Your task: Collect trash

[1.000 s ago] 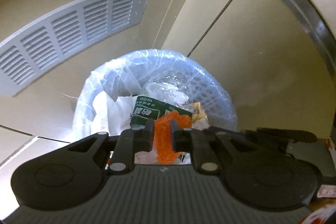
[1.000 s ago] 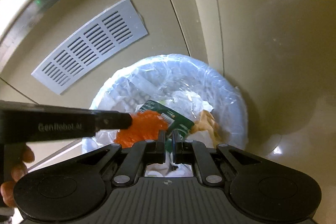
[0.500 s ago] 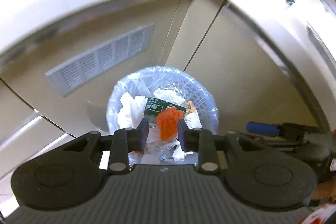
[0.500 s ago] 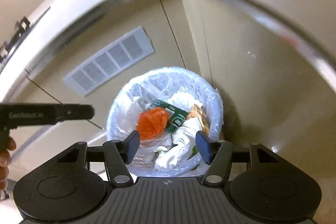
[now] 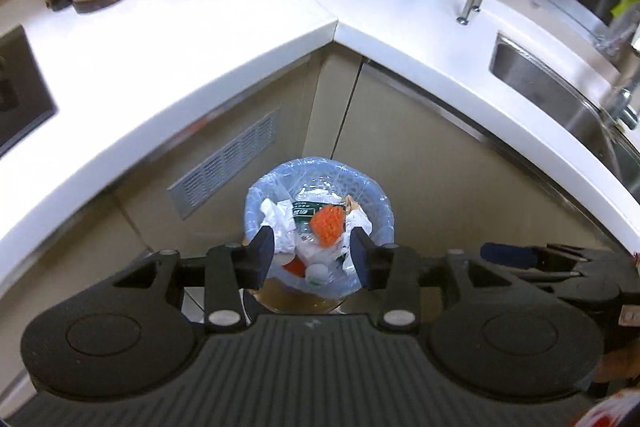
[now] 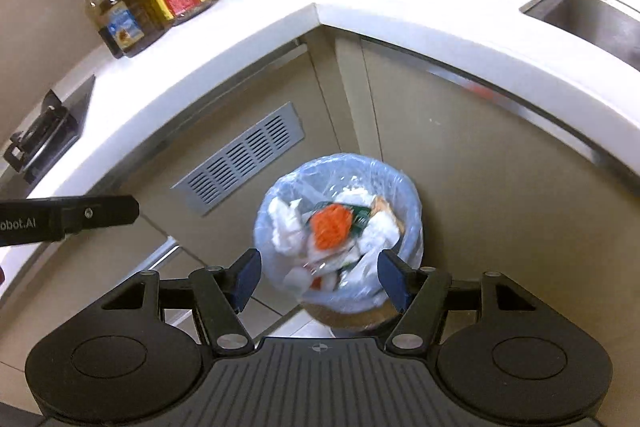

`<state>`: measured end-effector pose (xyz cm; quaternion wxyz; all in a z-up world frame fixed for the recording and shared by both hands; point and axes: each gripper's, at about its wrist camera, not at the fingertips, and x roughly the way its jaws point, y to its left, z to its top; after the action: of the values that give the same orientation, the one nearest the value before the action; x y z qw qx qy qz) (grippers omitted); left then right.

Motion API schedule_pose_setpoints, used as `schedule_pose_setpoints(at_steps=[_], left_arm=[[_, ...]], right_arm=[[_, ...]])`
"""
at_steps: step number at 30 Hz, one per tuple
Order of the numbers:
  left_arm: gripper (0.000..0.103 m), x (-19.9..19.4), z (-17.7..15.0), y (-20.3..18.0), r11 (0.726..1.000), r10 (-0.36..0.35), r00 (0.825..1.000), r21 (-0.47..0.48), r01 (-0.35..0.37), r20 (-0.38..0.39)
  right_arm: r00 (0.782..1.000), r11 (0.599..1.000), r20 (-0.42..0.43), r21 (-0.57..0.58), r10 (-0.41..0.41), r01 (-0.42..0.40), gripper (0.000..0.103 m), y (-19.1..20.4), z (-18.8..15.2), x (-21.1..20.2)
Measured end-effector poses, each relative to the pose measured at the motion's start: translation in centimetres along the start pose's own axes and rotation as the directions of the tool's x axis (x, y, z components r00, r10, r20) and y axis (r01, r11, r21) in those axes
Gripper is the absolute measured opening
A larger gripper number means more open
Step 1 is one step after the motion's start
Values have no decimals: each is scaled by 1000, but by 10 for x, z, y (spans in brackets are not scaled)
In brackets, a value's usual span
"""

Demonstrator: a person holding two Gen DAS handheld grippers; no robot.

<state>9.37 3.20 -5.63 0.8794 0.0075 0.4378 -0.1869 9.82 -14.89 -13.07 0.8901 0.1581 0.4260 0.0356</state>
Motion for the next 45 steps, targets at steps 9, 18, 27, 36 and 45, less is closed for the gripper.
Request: schedule_pose_setpoints(at_steps=[9, 18, 27, 36, 45], left_arm=[[39, -69, -31, 9, 999, -10, 1000, 51, 9, 13], [39, -100, -49, 7, 999, 2, 1000, 48, -4, 29], [39, -108, -50, -13, 998, 9, 1000, 56, -11, 28], [39, -104, -50, -39, 998, -5, 1000, 70, 3, 23], [39, -101, -49, -53, 997, -6, 1000, 83, 3, 29]], right_arm=[[998, 999, 40, 25, -44, 43, 65, 53, -37, -65], [998, 1000, 66, 15, -19, 18, 65, 72, -44, -99], [997, 1000, 76, -7, 3, -3, 65, 60, -36, -114], [996, 1000, 86, -18, 10, -9, 65, 38, -32, -127], [996, 1000, 84, -10, 13, -12, 65, 26, -32, -130]])
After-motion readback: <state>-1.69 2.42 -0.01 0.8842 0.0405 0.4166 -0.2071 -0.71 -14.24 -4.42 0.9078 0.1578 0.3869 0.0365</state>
